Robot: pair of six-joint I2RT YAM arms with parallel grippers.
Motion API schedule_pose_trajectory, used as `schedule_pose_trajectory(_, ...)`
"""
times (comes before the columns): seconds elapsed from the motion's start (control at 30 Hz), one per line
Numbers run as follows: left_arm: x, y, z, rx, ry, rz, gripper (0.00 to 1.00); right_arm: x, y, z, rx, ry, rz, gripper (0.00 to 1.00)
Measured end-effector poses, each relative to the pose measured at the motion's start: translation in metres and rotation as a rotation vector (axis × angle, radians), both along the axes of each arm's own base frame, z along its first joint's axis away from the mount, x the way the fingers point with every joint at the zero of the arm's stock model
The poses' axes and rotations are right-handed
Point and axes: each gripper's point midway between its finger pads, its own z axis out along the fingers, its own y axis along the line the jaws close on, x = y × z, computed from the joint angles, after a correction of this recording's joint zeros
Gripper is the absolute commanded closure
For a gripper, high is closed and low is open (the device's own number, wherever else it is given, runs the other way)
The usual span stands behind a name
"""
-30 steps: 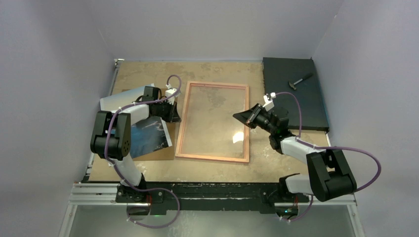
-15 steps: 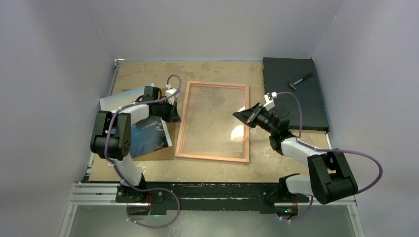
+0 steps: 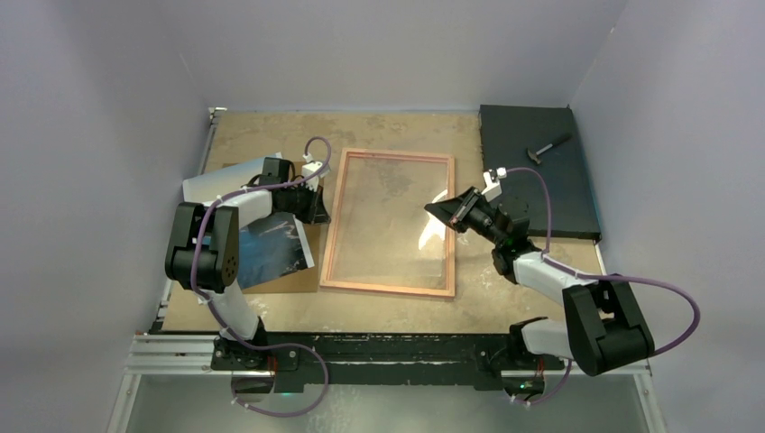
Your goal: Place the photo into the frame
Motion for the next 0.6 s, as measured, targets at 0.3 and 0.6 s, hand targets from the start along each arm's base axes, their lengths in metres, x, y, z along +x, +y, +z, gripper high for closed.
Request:
schedule_pose_trajectory(0.3, 0.0000, -0.0001, 0.0000, 0.000, 0.000, -0.001, 1.00, -0.0017, 0.0061, 0.0051, 0.013, -0.013, 0.005, 1.00)
schedule_pose_trajectory(0.6, -0.0002, -0.0001, -0.0001, 0.000, 0.000, -0.001, 1.00, -0.0027, 0.0080, 0.0046, 0.003, -0.024, 0.011, 1.00)
